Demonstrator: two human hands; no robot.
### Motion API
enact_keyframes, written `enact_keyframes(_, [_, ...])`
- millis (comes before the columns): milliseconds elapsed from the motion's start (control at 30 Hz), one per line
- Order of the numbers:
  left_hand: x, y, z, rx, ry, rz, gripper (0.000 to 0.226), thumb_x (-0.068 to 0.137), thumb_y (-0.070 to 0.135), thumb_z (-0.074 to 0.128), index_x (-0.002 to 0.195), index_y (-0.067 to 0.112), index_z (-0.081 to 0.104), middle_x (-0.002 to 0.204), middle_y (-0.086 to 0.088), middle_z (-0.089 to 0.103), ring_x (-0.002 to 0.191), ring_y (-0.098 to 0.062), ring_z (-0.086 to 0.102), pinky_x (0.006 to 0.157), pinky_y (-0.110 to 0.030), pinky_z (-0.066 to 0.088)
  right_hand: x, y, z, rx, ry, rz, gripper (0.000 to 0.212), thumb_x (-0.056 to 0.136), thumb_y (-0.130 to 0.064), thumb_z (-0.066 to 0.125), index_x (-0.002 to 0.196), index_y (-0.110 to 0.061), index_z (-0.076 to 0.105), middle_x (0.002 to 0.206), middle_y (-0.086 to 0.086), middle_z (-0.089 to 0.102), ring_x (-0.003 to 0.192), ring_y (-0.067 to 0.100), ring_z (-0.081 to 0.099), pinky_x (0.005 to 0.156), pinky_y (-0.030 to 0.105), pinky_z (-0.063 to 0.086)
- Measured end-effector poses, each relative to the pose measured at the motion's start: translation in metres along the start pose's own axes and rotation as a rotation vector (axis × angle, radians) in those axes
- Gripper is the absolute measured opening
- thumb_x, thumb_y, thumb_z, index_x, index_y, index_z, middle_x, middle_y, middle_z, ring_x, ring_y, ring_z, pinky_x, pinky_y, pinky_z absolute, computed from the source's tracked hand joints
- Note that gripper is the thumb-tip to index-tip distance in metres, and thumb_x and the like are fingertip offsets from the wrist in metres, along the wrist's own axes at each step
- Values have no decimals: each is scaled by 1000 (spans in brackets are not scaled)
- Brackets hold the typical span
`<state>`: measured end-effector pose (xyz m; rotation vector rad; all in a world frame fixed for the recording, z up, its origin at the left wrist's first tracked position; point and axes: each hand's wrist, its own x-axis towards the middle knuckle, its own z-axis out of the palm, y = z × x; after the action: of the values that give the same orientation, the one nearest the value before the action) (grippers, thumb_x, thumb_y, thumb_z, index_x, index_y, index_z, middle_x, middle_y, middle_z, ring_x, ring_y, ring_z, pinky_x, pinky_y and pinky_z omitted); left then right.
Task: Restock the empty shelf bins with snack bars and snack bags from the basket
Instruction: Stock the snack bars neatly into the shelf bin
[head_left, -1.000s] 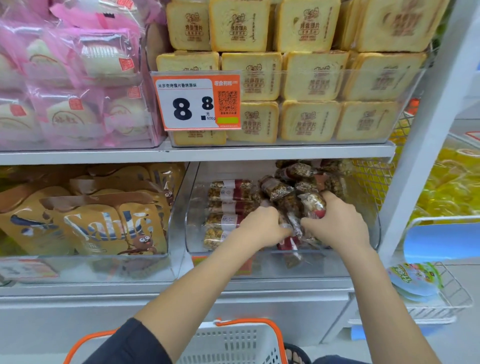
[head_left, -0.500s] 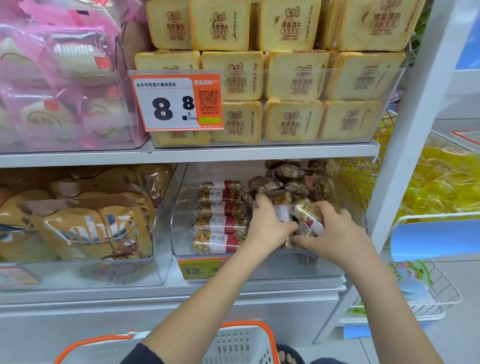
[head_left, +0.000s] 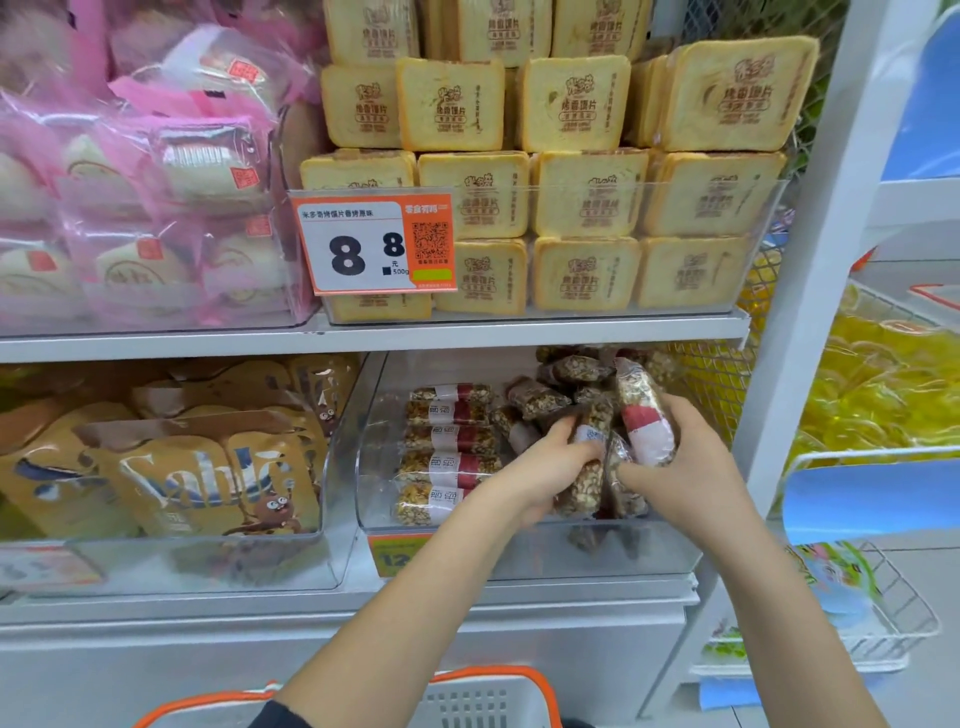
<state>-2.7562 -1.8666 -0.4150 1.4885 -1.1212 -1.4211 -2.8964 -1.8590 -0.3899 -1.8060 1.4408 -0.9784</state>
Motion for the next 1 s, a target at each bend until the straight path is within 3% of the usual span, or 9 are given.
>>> enact_keyframes(133, [-13,0,-6,117,-62,133,77,87,40,63,148,36,17,148,11,37,130,-8,40,109,-25,32,-1,-1,-5,121,69,-18,56,64,-17,75,113,-32,52,90,-10,64,79,15,60,69,31,46])
enact_keyframes(233, [-23,4,-14,256,-132,195,84,82,38,71,147,36,18,144,19,35,121,2,41,96,-11,35,-1,-5,-15,344,69,31,37,75,-4,70,104,-24,56,82,0,64,64,13,57,52,21,47])
enact_keyframes(367, [-21,1,-21,518,-184,210,117,70,37,82,150,35,-3,155,7,19,138,-10,27,111,-27,29,-2,-9,-11,446,19,87,30,78,-1,68,96,-22,57,80,6,64,62,16,58,50,26,49])
enact_keyframes(433, [-17,-5,-24,658,-144,213,125,62,45,85,149,38,-4,157,6,13,142,-14,21,114,-33,26,-1,-7,-7,462,2,107,29,77,-1,69,93,-23,57,80,7,64,65,19,58,55,33,50])
enact_keyframes(533, [-11,-10,-28,641,-113,181,127,55,56,84,150,37,3,155,9,22,139,-15,29,112,-35,31,1,-2,-4,470,25,134,28,76,-3,70,93,-22,58,82,8,64,68,21,59,59,36,51])
enact_keyframes(733, [-10,-15,-14,620,41,331,106,57,54,82,145,39,25,141,13,45,129,-9,42,106,-28,38,8,3,-12,674,103,308,22,78,5,61,92,-11,55,77,11,57,60,21,53,40,21,46])
enact_keyframes(867, [-10,-11,-8,506,115,367,86,64,44,81,137,37,36,121,21,55,111,-2,53,86,-14,45,11,9,-7,856,71,358,15,86,-12,65,98,-13,56,88,9,63,70,19,60,49,24,52])
enact_keyframes(933, [-10,-6,-6,382,187,387,71,67,33,82,128,33,45,107,25,57,99,5,55,74,-6,42,14,7,1,838,70,332,28,89,-25,63,113,-14,53,94,9,66,72,19,64,56,30,53])
enact_keyframes(1000, [-10,0,-4,265,282,382,56,69,28,82,114,29,50,97,23,58,92,6,57,69,-8,44,13,-1,9,842,47,300,36,93,-31,56,124,-16,45,100,9,64,75,19,65,62,33,52])
